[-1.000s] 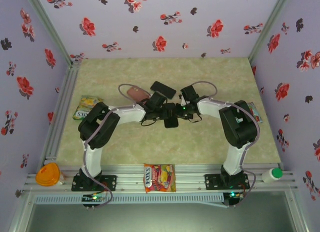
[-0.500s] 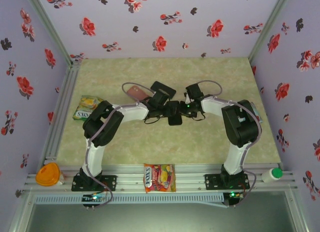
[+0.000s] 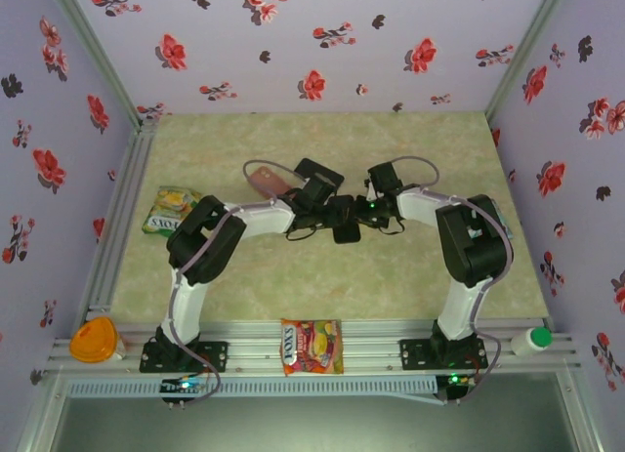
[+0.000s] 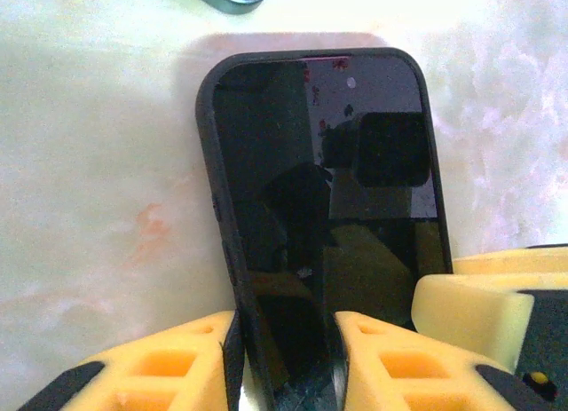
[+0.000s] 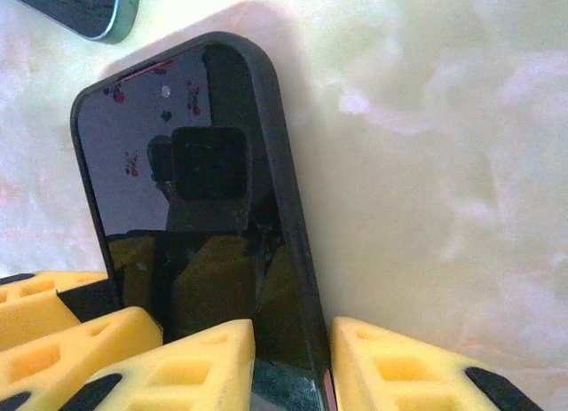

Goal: Put the phone into the phone case

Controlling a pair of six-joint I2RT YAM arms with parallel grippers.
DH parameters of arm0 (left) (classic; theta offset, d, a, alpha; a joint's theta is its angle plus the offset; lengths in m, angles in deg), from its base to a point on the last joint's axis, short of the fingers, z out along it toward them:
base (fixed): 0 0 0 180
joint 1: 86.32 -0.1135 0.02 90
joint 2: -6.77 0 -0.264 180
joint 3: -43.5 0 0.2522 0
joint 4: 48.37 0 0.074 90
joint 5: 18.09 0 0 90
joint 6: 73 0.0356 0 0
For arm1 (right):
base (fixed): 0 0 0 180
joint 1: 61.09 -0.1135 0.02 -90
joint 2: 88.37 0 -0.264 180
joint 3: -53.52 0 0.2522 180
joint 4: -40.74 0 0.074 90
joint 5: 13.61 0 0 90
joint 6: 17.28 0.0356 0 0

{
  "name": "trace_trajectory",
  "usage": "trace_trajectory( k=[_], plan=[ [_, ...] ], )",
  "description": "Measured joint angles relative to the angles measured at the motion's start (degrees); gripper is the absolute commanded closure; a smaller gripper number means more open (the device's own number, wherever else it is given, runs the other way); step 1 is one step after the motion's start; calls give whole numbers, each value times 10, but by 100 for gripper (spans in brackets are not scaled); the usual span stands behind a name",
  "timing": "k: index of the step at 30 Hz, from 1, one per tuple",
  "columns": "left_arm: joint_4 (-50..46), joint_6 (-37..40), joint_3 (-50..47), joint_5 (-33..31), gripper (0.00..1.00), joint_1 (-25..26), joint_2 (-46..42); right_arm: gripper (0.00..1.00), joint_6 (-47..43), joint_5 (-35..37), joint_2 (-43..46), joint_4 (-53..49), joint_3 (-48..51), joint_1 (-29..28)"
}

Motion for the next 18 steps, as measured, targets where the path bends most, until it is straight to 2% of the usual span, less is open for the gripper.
trace_trajectory(
  k=[18],
  plan=[
    [0,0,26,0,65,4,18,69,0,-1,3,0,3,17]
  ],
)
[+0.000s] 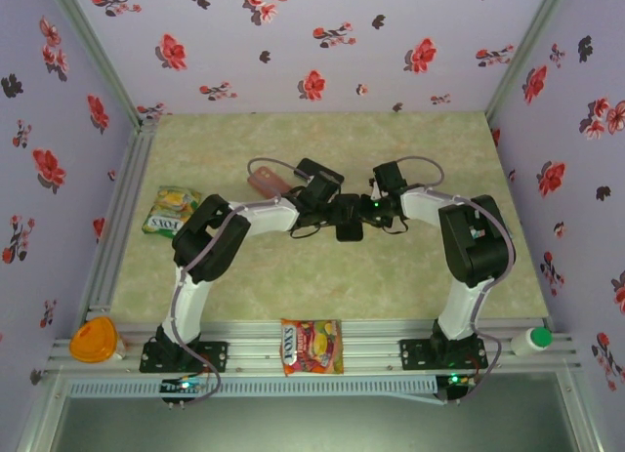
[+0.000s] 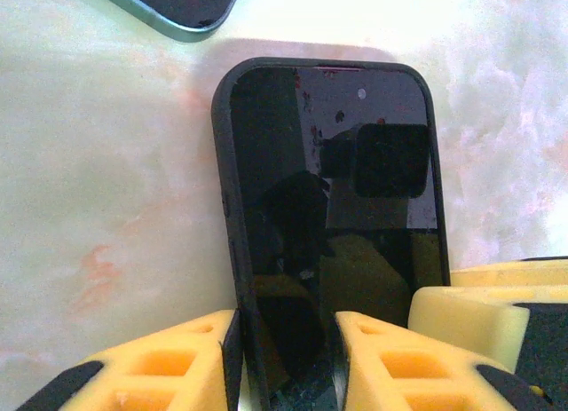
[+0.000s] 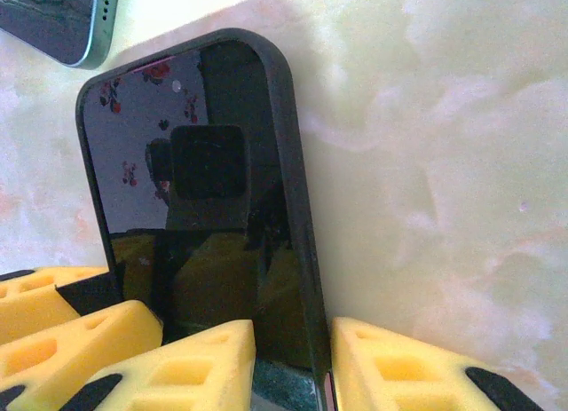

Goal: Put the phone into the phone case

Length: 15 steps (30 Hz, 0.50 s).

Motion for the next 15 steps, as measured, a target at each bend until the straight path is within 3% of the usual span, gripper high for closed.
trace_trajectory(
  k=[6,15],
  plan=[
    [0,1,0,-4,63,2,0,57,1,-3,1,1,0,0],
    [10,4,-14,-17,62,2,-27,51,5,2,24,-2,0,4]
  ],
)
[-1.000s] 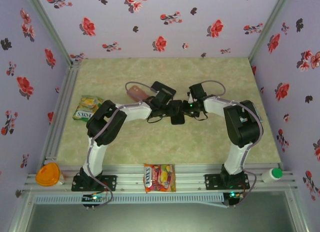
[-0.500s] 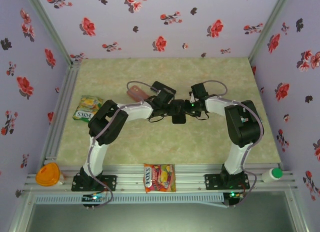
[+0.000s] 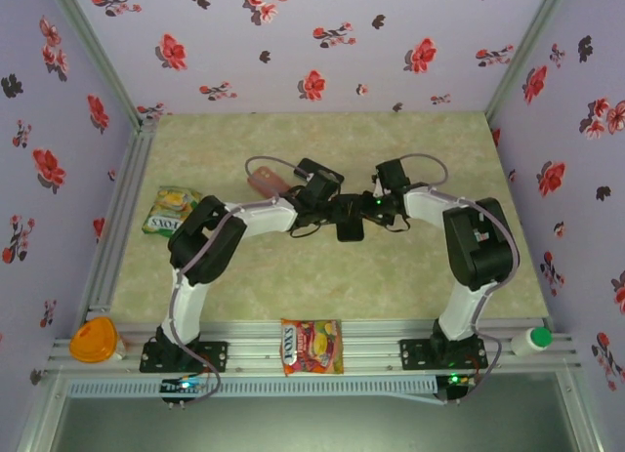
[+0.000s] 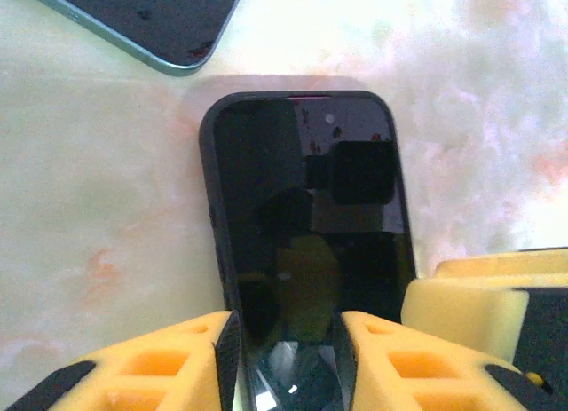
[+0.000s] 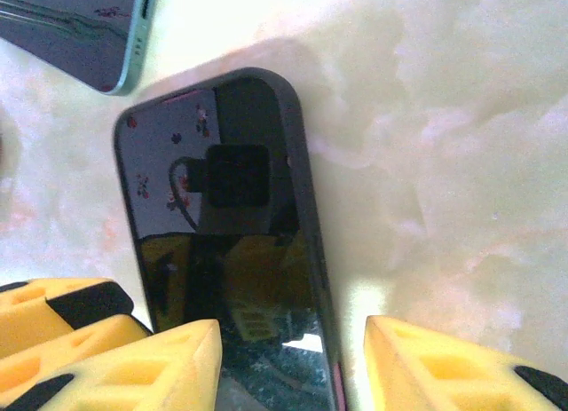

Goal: Put the phone into the phone case

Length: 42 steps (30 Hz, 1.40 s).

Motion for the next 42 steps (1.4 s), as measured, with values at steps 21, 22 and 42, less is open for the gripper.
trace_trajectory(
  k=[21,22,42],
  plan=[
    [-22,-6,-165,2,60,-175,-300,37,-111,-2,-139,-155,-436,-11],
    [-26,-6,-171,2,60,-180,-310,36,-123,-2,-166,-164,-463,-13],
    [-64,-9,-259,2,60,-220,-380,19,-284,-44,-416,-269,-709,-37]
  ],
)
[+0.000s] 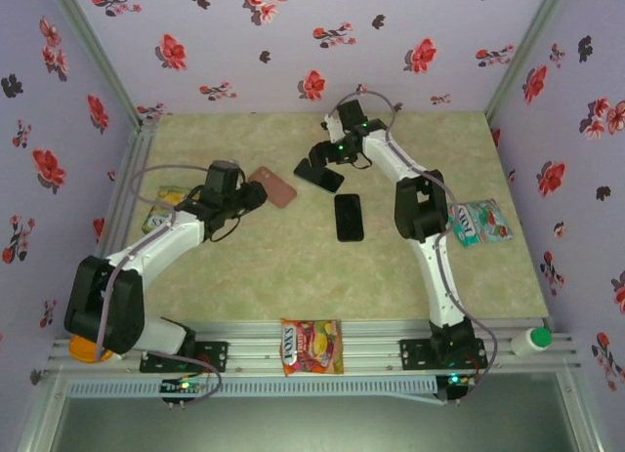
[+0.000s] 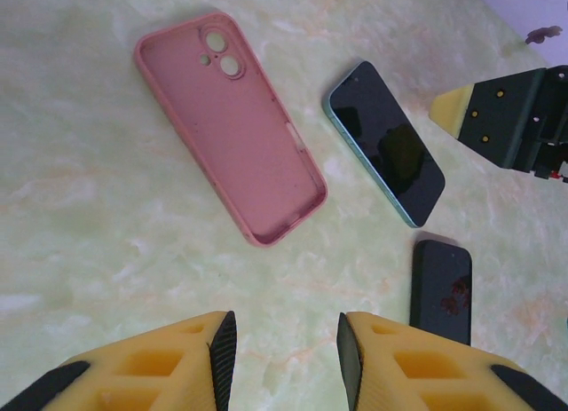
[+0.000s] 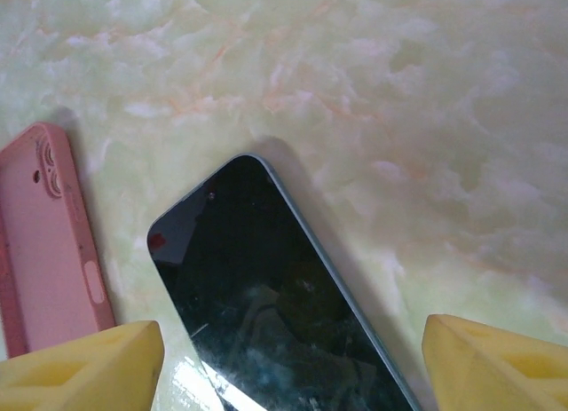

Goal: Put the phone into the phone case

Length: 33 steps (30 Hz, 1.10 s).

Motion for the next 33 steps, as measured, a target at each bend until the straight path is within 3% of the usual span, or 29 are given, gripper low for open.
trace_trajectory(
  k=[20,33],
  plan=[
    [1,-13,-38,-7,60,0,-27,17,-53,6,-21,-37,-11,-38],
    [7,-13,-55,-10,60,0,-45,17,-42,13,10,13,53,-45]
  ],
)
